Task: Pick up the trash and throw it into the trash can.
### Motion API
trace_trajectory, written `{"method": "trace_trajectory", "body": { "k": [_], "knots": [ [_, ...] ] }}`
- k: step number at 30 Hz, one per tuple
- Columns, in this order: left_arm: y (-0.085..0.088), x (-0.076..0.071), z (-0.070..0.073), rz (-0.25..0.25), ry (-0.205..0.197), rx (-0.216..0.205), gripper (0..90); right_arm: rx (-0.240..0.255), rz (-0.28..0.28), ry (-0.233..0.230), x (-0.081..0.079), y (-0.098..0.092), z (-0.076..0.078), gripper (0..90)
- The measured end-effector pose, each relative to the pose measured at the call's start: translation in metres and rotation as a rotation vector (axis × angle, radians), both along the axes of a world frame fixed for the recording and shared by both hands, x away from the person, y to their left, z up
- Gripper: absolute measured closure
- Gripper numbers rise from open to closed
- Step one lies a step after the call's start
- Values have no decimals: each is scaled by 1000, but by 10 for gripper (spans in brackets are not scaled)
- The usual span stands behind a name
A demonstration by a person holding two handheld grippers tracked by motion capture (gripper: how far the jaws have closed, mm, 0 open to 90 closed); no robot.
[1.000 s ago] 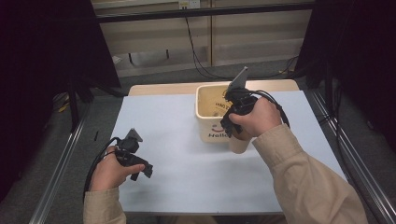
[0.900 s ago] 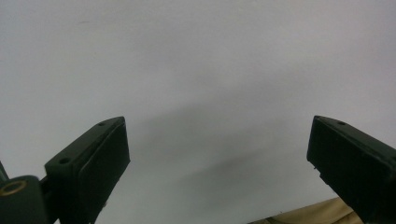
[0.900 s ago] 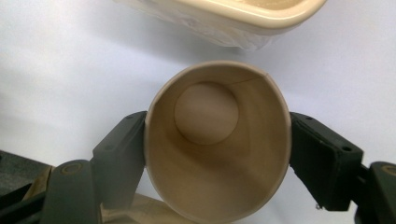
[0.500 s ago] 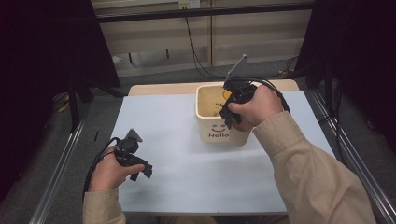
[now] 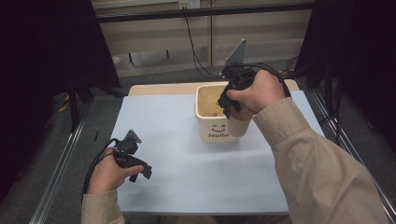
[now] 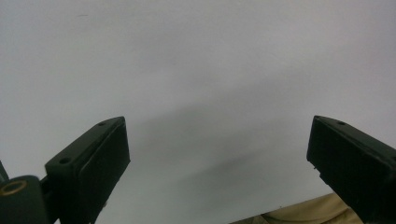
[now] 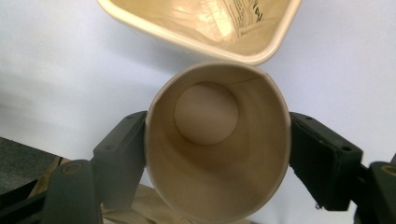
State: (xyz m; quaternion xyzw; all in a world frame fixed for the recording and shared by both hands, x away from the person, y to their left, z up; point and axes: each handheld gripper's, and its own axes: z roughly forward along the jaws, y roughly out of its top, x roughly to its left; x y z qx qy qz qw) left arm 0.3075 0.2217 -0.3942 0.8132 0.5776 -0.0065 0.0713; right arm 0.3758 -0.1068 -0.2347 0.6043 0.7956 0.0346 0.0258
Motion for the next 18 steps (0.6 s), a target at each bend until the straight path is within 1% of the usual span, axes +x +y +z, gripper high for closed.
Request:
{"method": "trace_trajectory", "body": {
  "k": [3,4,6,8,9,10,11,13,14,15,16,18],
  "knots": [
    [0,0,0,-12,0,5,57,-11,-1,-17,4,0,10,249],
    [0,0,0,-12,0,5,57,-11,-1,-17,4,0,10,249],
    [0,0,1,-15,3,3,57,-12,-6,-17,5,-1,14,249],
    [1,0,1,-16,-2,7,57,-14,-13,-19,7,-2,20,249],
    [0,-1,1,-2,-4,-8,57,-7,-14,1,10,-2,25,250],
    [1,-1,1,-9,-2,-5,57,-6,-12,3,11,-3,27,250],
    [0,-1,1,-1,-5,-9,58,5,-21,2,12,-3,30,250],
    [0,-2,1,2,-15,-11,57,5,-26,-7,15,-4,36,250],
    [0,-2,2,-3,-17,-6,57,4,-30,-8,16,-5,39,250],
    [0,-2,1,-1,-15,-8,57,0,-32,-15,17,-5,42,250],
    [0,-2,1,2,-14,-10,57,-7,-39,-12,18,-5,44,250],
    [0,-2,1,-1,-12,-8,57,-6,-41,-23,20,-5,48,250]
  ]
}}
